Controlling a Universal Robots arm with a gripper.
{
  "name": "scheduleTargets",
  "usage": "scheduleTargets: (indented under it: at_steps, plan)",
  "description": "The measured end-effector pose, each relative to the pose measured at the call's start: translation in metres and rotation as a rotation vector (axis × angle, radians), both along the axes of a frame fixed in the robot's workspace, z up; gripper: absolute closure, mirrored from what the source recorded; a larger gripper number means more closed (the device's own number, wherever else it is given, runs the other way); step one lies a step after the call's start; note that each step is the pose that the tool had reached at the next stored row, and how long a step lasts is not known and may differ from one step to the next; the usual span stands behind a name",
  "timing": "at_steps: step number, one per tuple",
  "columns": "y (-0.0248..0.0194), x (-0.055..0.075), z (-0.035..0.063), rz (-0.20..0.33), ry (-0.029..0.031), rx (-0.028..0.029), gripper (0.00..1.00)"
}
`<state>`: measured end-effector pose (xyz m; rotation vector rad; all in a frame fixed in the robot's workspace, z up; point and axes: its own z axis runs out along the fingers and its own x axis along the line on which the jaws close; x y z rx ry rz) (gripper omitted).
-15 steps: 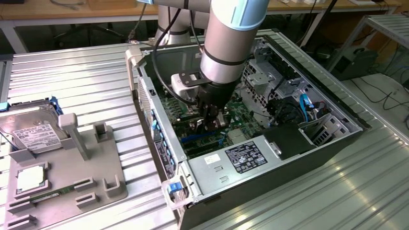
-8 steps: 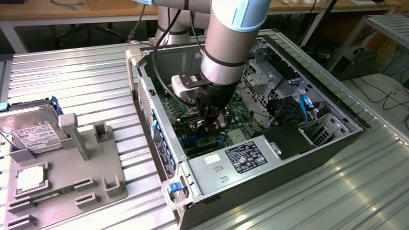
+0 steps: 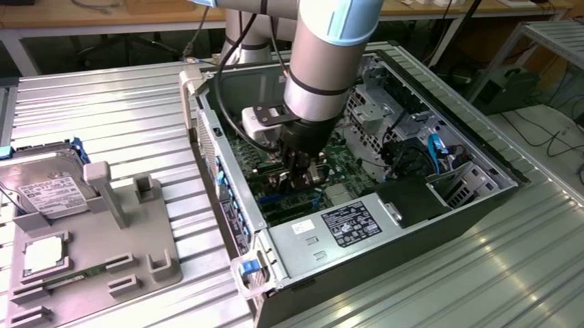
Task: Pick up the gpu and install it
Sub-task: 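Insert the gpu into the slot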
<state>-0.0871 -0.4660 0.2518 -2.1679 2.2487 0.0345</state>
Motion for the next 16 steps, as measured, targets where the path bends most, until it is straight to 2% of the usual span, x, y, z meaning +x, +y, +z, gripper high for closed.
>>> scheduleTargets:
  at_steps: [16]
  plan:
    - [0.0036, -0.0022, -0.0012, -0.007, 0.0001, -0.0002, 0.72]
